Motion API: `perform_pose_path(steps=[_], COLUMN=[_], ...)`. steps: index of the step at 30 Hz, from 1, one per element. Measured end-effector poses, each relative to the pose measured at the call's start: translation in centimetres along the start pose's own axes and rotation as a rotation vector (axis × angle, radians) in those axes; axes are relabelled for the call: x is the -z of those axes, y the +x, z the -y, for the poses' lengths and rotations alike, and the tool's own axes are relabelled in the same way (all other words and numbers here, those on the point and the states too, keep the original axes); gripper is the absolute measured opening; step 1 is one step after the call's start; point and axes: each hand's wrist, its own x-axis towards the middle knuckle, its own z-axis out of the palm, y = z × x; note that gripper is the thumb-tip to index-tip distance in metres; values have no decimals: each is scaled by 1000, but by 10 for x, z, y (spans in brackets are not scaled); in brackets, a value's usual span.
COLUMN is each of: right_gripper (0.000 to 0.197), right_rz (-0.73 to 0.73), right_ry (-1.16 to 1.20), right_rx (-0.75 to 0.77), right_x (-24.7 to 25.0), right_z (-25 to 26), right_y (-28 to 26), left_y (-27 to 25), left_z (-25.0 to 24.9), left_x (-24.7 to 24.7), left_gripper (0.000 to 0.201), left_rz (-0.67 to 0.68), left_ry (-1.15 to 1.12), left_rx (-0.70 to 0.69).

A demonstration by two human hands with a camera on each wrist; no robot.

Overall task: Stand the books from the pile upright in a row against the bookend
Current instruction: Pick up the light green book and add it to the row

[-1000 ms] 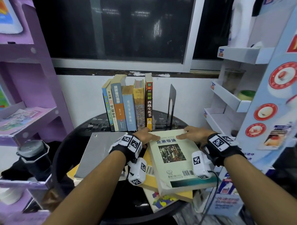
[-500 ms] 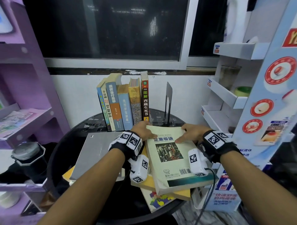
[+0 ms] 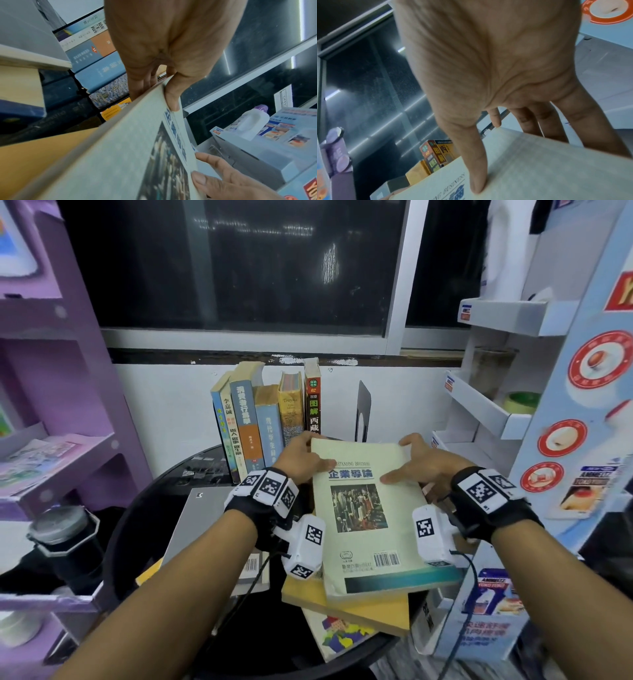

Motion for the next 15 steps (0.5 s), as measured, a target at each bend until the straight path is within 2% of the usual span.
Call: perform_pose_path(steps=[2, 6, 11, 15], right_gripper=[81, 76, 67, 73], right_rz=[-42, -159, -313, -399], right_ry=[50, 121, 206, 277], right_rx=[34, 130, 252, 329], right_x=[6, 13, 12, 1], right_z=[6, 18, 29, 33], right_y=[-5, -12, -15, -19], left_y=[-2, -2, 0, -4], left_z=[-8, -25, -38, -36], left_x=[4, 11, 19, 22], left_gripper=[45, 33, 36, 35], left_rz=[-40, -95, -168, -162], left_ry=[-71, -198, -312, -435], left_rx=[-34, -115, -216, -279])
